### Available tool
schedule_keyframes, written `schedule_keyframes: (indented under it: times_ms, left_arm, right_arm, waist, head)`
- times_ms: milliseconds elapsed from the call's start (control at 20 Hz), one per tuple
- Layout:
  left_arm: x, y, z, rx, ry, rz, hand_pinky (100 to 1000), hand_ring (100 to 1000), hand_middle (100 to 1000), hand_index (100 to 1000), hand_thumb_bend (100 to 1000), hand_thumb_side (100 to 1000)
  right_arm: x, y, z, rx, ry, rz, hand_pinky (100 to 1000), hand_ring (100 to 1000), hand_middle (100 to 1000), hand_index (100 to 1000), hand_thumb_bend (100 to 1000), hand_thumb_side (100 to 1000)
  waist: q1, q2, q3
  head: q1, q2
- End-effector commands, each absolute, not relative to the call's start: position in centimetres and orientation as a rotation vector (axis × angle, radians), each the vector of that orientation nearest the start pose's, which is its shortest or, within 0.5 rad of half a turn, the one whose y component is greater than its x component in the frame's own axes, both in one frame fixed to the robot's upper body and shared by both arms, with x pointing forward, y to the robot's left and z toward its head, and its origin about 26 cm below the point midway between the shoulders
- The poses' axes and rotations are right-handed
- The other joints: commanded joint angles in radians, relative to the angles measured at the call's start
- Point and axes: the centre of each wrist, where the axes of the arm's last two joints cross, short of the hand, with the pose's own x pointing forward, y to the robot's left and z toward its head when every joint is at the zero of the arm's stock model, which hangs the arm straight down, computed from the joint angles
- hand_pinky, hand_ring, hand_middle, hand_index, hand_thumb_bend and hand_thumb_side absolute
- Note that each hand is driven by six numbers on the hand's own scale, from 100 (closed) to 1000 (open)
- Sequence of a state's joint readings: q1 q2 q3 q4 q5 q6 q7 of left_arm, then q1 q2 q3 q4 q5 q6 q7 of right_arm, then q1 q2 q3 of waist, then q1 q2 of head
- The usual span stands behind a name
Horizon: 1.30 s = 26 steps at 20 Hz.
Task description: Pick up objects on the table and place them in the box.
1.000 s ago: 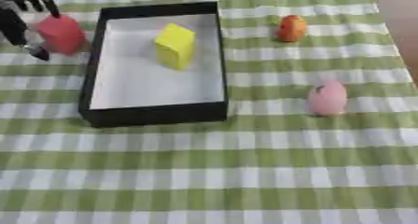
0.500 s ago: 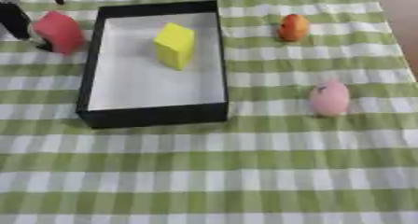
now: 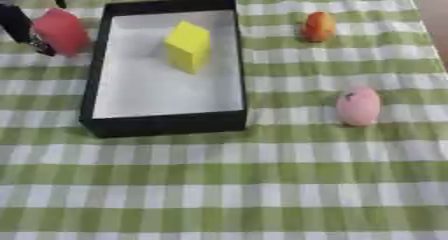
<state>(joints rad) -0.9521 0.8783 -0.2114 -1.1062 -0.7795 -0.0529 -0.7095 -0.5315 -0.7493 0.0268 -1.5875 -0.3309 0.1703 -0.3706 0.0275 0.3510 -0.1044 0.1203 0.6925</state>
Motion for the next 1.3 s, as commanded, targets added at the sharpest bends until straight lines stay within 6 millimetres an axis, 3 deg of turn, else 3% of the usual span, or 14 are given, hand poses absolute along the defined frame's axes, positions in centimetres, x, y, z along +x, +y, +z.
schedule_keyframes:
  times_ms: [50,800,1300]
  left_arm:
    - [42.2,39.7,33.6,1.146,-1.008,-1.452,888,912,864,776,667,100]
    - [42.7,39.8,34.0,1.278,-1.136,-1.371,884,911,862,759,679,100]
    - [43.3,40.4,33.2,1.22,-1.077,-1.334,882,913,883,754,674,100]
  right_arm:
    - [36.1,-36.1,26.3,-0.579,-2.003,0.068,761,677,732,885,100,821]
    - [36.2,-36.1,26.2,-0.58,-1.995,0.071,762,677,733,886,100,830]
    - [36.3,-36.0,26.3,-0.577,-1.997,0.079,763,678,733,886,100,836]
  waist:
    - [-0.015,0.002,0.001]
    - [-0.02,0.022,0.006]
    - [-0.021,0.038,-0.002]
  head:
    - [0.005,-0.018]
    - [0.008,-0.039]
    - [0.02,-0.054]
